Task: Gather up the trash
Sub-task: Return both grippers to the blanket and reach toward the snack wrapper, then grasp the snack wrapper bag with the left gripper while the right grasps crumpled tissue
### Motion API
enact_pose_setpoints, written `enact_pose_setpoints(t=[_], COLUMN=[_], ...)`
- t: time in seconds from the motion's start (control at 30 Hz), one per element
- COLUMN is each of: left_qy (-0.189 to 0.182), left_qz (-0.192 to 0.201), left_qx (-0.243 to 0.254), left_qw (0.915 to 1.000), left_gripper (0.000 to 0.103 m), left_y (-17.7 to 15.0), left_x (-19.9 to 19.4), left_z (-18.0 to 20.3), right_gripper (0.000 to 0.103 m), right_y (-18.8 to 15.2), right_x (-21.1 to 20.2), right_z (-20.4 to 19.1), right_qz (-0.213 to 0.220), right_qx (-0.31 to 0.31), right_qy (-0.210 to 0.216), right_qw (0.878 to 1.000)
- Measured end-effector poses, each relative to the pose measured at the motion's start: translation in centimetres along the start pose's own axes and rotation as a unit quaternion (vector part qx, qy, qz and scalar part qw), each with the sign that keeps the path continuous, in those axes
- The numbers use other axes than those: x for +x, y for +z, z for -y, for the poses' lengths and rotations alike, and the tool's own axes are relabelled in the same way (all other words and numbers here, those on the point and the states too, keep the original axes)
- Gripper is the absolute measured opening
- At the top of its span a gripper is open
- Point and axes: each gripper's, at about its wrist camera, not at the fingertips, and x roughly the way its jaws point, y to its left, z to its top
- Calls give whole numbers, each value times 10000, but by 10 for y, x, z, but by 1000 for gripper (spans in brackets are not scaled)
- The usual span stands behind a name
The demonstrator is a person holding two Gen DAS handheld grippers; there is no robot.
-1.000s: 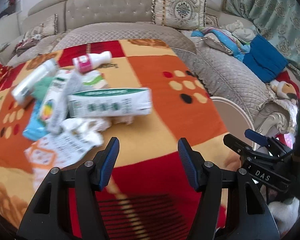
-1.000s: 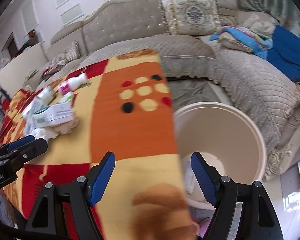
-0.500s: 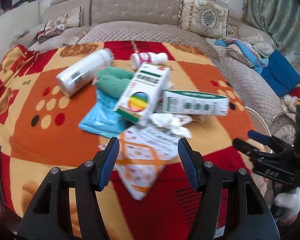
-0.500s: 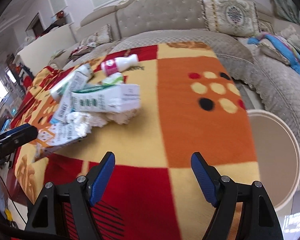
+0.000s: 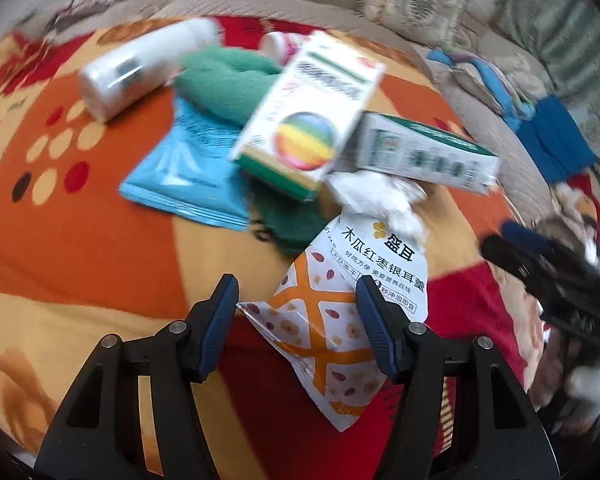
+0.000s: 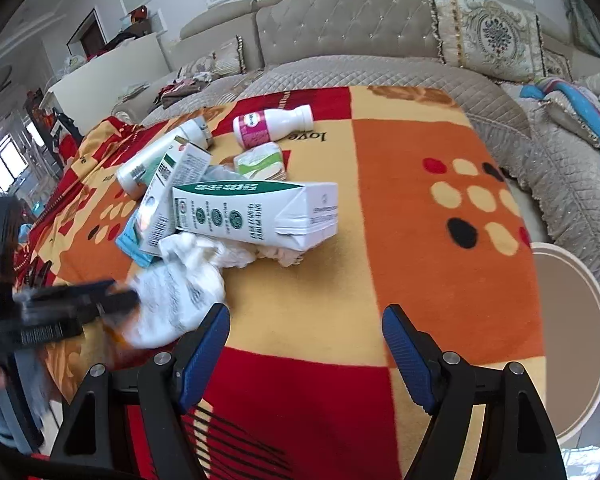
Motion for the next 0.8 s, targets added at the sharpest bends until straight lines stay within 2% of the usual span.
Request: enact_pose_setpoints(t=[0.13, 0.27, 0.43, 0.53, 0.57, 0.67, 0.8], left_qy=[-297, -240, -704, -924, -997, -1047, -1125], left_qz=[-91, -77, -269, -413, -441, -431, -416], left_qx=[225, 525, 672, 873, 956, 1210, 1194], left_qw=[9993, 9983, 9949, 9910, 9894, 9862, 9856], left_gripper=[60, 61, 62, 62, 62, 62, 65], left_y=[-3, 3, 11, 9, 7, 4, 13], left_x=[-2, 2, 13, 14, 12, 8, 13], left_z=[14, 23, 34, 46, 49, 57, 60], right_gripper=[76, 76, 76, 76, 76, 76, 76], right_y=[3, 14, 40, 58, 61, 59, 41], right_x=[5, 7, 22, 26, 25, 17, 12], right_z=[-2, 1, 15, 31, 35, 47, 50], right_qz=[-46, 12, 37, 219, 238, 268, 61], right_qx=[49, 115, 177, 284, 336, 511, 490], right_qy=[104, 174, -110, -682, -743, -601, -260], right_qw=[9999, 9998, 9998, 9970, 9964, 9965, 9984])
